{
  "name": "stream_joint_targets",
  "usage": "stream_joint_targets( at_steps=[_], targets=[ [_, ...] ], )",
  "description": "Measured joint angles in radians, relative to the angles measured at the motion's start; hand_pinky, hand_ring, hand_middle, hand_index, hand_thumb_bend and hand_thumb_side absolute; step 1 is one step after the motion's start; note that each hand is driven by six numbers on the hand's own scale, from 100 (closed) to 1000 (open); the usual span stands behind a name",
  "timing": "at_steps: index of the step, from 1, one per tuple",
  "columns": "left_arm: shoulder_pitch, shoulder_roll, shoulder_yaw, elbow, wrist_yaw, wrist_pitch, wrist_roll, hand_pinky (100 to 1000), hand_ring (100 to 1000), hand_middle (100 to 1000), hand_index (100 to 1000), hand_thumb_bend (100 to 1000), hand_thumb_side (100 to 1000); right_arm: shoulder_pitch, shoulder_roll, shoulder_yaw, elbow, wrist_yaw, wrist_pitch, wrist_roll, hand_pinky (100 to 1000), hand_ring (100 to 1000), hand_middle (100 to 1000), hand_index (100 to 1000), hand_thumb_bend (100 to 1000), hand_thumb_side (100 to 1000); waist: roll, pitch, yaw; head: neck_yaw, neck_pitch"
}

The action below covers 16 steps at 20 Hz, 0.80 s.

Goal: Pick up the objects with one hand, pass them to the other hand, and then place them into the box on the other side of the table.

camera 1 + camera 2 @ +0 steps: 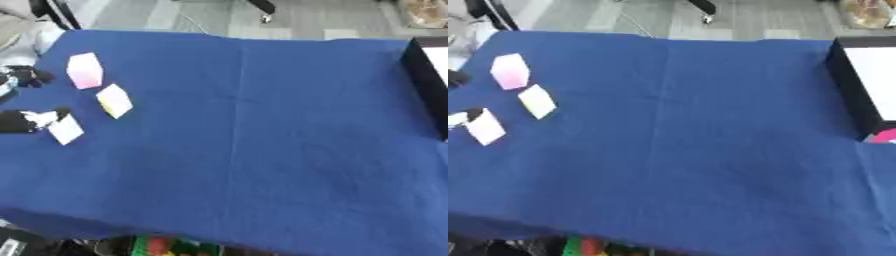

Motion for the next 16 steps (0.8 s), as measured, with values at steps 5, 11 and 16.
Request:
stream_joint_targets(
  at_steps=[5,11,16],
  targets=[
    [-0.009,0.000,0.000,0.072,-0.053,0.015,-0.020,792,726,728,866,437,602,0.000,0.000,0.000,0.000,0.000,0.000,0.000,834,738,765,957,100,541,0.000,0.000,-0.001,0.000,0.000],
    [-0.025,-0.002,0.000,0.152,-0.093,0.043,-0.031,781,708,706,861,434,591,0.000,0.000,0.000,0.000,0.000,0.000,0.000,834,738,765,957,100,541,-0.001,0.000,-0.001,0.001,0.000],
    [-0.046,-0.015,0.000,0.208,-0.105,0.069,-0.025,778,707,707,863,426,595,0.000,0.000,0.000,0.000,0.000,0.000,0.002,834,738,765,957,100,541,-0.003,0.000,-0.002,0.005,0.000]
  ],
)
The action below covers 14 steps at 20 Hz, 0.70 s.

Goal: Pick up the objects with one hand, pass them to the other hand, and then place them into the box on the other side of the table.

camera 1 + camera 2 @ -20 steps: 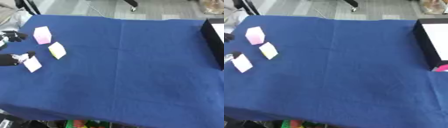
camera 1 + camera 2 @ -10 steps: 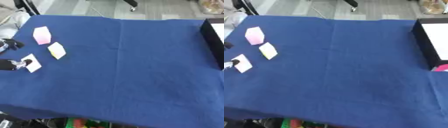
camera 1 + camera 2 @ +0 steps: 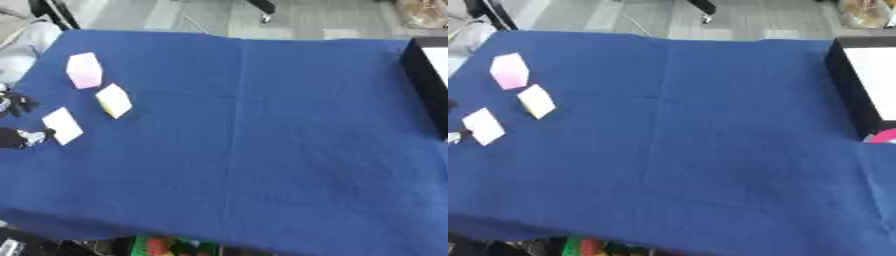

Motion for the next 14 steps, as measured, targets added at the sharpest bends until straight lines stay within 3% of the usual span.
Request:
stream_joint_targets(
  at_steps=[6,14],
  targets=[
    [-0.037,-0.025,-0.007,0.063,0.000,0.032,0.012,778,708,709,865,451,630,0.000,0.000,0.000,0.000,0.000,0.000,0.001,834,738,765,957,100,541,-0.002,0.000,-0.002,0.003,0.000],
    [-0.069,-0.049,-0.020,0.133,-0.004,0.043,0.004,766,674,666,827,385,567,0.000,0.000,0.000,0.000,0.000,-0.002,0.002,834,738,765,957,100,543,-0.003,0.000,-0.004,0.004,0.000]
  ],
)
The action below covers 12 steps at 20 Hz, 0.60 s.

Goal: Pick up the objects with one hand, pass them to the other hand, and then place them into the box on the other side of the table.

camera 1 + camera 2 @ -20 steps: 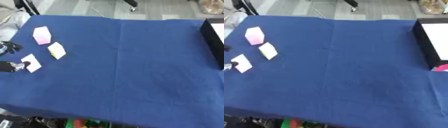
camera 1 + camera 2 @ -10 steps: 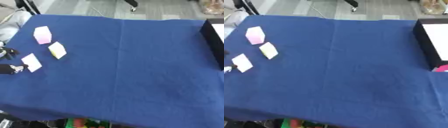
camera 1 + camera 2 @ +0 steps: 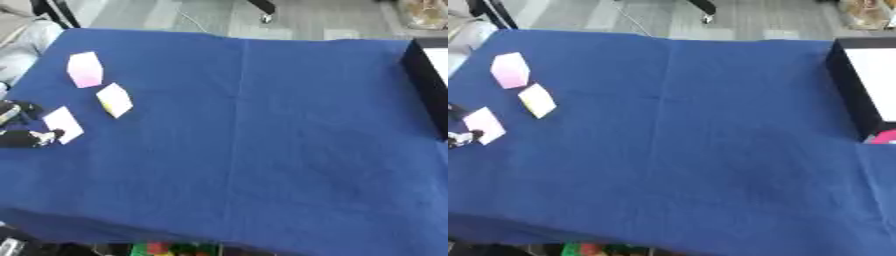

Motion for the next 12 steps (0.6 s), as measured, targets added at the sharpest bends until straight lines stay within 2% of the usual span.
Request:
stream_joint_targets(
  at_steps=[6,7,12],
  targets=[
    [-0.001,-0.007,-0.001,0.002,0.006,-0.003,-0.002,738,601,556,736,294,513,0.000,0.000,0.000,0.000,0.000,0.000,0.000,834,738,765,957,100,544,0.000,0.000,0.000,0.000,0.000],
    [-0.001,-0.007,0.000,0.002,0.009,-0.002,-0.001,724,569,512,700,264,477,0.000,0.000,0.000,0.000,0.000,0.000,0.000,835,738,765,957,100,545,0.000,0.000,0.000,0.000,0.000],
    [0.005,-0.007,0.016,-0.027,0.037,0.009,0.029,707,539,476,668,198,431,0.000,0.000,0.000,0.000,0.000,0.000,0.000,835,738,765,957,100,544,0.000,0.000,0.000,0.000,0.000]
  ],
)
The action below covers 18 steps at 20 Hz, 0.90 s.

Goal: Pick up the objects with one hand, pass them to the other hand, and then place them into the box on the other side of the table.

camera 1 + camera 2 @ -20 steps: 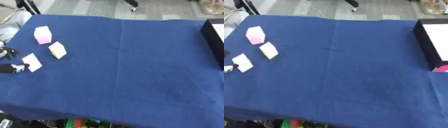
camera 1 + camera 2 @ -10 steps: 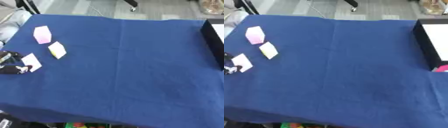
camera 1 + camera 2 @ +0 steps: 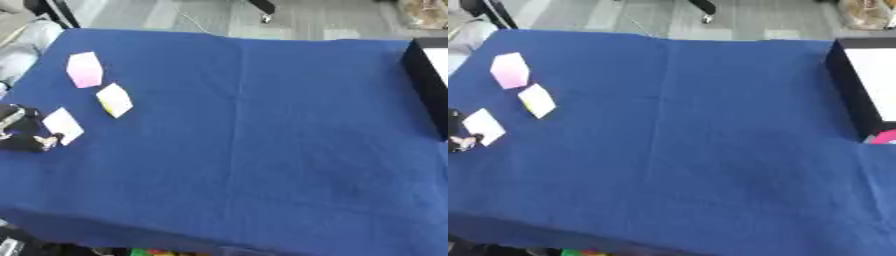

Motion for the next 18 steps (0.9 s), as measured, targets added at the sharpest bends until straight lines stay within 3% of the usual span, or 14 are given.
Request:
stream_joint_targets(
  at_steps=[6,12,18],
  targets=[
    [0.020,-0.004,0.062,-0.118,0.108,0.012,0.045,690,506,440,641,122,471,0.000,0.000,0.000,0.000,0.000,0.000,0.000,835,738,765,957,100,541,0.000,0.000,0.006,-0.004,0.000],
    [0.035,-0.041,0.128,-0.322,0.325,0.033,0.049,686,489,419,626,100,531,0.001,0.000,0.000,0.000,0.000,0.000,0.000,834,738,765,956,100,533,-0.003,0.000,0.013,-0.019,0.000],
    [0.035,-0.112,0.140,-0.528,0.535,0.070,0.010,682,486,417,623,100,580,-0.023,-0.006,0.025,0.000,0.005,-0.011,0.021,830,739,767,950,100,473,-0.010,-0.001,0.016,-0.048,0.000]
  ],
)
